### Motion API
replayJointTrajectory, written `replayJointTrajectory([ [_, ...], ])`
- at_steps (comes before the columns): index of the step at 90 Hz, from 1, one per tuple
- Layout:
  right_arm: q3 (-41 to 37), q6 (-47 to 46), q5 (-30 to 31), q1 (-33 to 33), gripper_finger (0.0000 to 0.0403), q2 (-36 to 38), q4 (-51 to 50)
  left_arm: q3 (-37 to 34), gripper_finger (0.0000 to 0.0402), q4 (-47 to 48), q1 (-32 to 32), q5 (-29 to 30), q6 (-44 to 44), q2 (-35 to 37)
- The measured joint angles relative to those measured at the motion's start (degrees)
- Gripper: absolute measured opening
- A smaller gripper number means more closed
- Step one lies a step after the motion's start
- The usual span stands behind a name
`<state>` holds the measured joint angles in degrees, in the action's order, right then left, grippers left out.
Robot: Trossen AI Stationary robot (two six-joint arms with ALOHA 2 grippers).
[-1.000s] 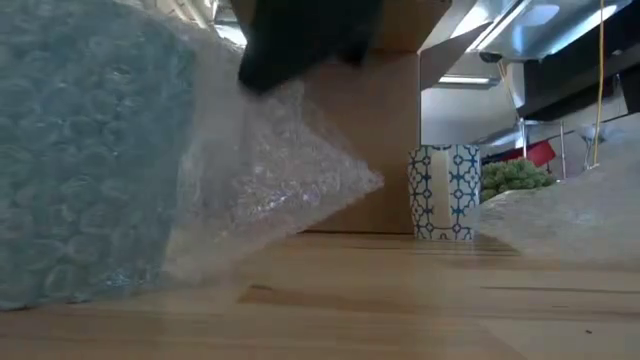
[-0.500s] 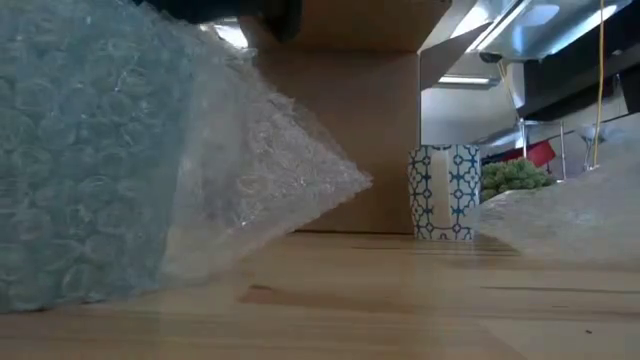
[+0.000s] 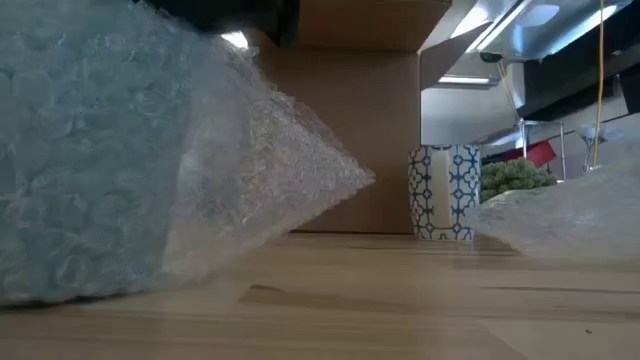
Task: Wrap mug
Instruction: Wrap the green mug with bubble wrap
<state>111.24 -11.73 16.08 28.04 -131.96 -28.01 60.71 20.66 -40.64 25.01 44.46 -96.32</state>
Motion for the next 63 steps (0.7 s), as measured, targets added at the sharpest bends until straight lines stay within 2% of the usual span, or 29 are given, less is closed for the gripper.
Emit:
replayJointTrajectory([
  [14,2.1,2.0,0.1,0.4,0.0001,-0.1,-1.8,-0.1,0.0098,-1.1,-1.5,2.3,-1.4,-0.3],
  [26,5.0,3.7,0.7,0.3,0.0001,-0.2,-1.9,-0.2,0.0098,-1.2,-2.0,1.9,-2.3,1.1],
  [44,5.5,4.4,1.3,-0.8,0.0001,-0.6,-1.4,1.9,0.0098,3.7,-2.1,1.8,-2.3,5.1],
  [63,5.1,3.6,0.7,-0.7,0.0001,-3.2,-4.9,4.5,0.0098,12.2,-5.2,2.8,1.9,8.9],
])
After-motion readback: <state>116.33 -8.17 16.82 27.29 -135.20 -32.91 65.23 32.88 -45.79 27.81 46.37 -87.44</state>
